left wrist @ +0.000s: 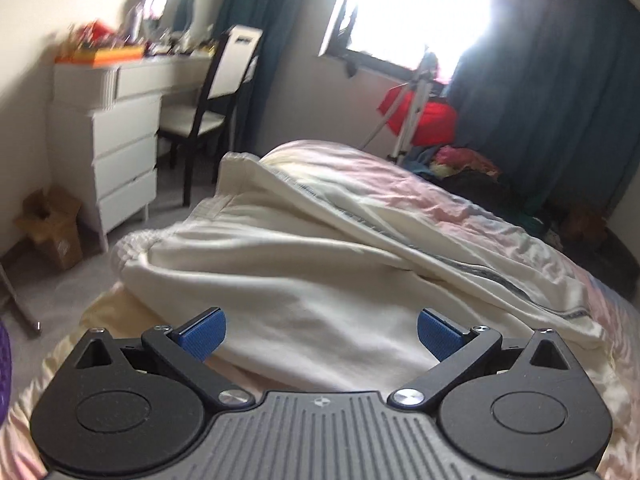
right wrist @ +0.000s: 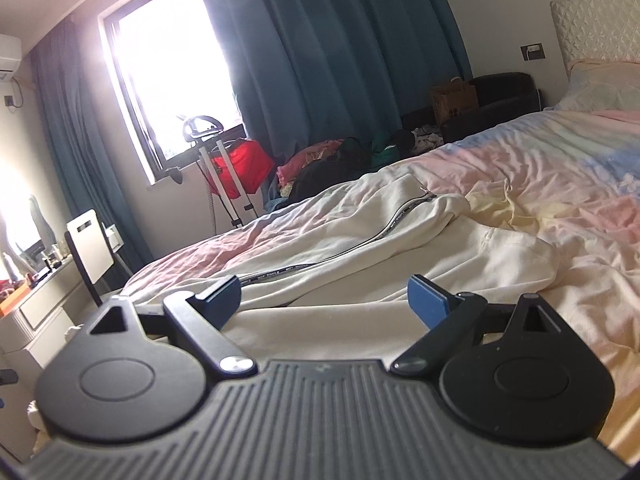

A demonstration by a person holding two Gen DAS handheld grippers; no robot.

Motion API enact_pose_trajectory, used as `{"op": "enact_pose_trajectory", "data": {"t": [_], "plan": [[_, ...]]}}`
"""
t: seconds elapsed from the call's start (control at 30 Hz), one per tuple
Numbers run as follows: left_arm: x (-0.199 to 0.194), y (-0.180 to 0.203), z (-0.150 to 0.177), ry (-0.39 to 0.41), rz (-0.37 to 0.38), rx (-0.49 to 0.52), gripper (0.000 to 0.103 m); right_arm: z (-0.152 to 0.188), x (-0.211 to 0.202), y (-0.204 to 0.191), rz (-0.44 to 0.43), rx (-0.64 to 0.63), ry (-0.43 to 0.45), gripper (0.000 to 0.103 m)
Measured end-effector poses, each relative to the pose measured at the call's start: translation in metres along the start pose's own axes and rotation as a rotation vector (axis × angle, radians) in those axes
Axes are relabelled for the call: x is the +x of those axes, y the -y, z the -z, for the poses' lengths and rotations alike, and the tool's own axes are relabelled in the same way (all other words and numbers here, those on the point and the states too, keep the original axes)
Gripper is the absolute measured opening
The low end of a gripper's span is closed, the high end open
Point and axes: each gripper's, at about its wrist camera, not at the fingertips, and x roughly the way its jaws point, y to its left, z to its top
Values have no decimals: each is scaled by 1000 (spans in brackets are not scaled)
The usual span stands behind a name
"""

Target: Fold clothes

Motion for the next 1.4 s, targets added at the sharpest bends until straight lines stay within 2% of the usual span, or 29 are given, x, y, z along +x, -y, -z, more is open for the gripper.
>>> {"op": "enact_pose_trajectory", "data": {"t": [0.07,0.17,0.27,0.4,0.7,0.83,0.93,0.97,1.03,1.1,1.17,1.3,1.33,1.37,1.4], "plan": [[18,-39,-11,-111,3,-205,103,1,2,3,3,11,-17,92],[47,-85,-20,-216,-12,-454,103,3,6,7,9,36,-35,92],[73,-120,-28,-276,-94,-612,103,5,9,10,19,40,-46,92],[94,-158,-28,-316,-121,-766,102,6,14,15,25,67,-71,92],[101,-162,-17,-244,-64,-743,101,11,27,30,16,174,-140,92],[93,-156,-19,-163,99,-786,96,13,33,35,13,219,-168,92],[76,-156,-21,-53,246,-807,96,13,35,44,9,275,-178,92],[72,-156,-20,-39,268,-818,96,11,37,50,11,305,-181,92],[72,-157,-18,-67,245,-828,95,2,43,68,23,370,-179,92],[78,-159,-15,-133,168,-821,87,-8,51,89,38,439,-173,92],[84,-163,-8,-191,151,-847,81,-19,59,110,54,507,-167,92],[94,-173,2,-232,124,-912,69,-15,82,169,197,657,-183,91],[94,-174,2,-226,126,-919,66,-13,88,184,238,695,-188,86],[94,-175,3,-220,127,-926,63,-9,94,199,270,741,-195,78],[94,-174,2,-212,125,-922,61,-1,99,211,275,801,-204,77]]}}
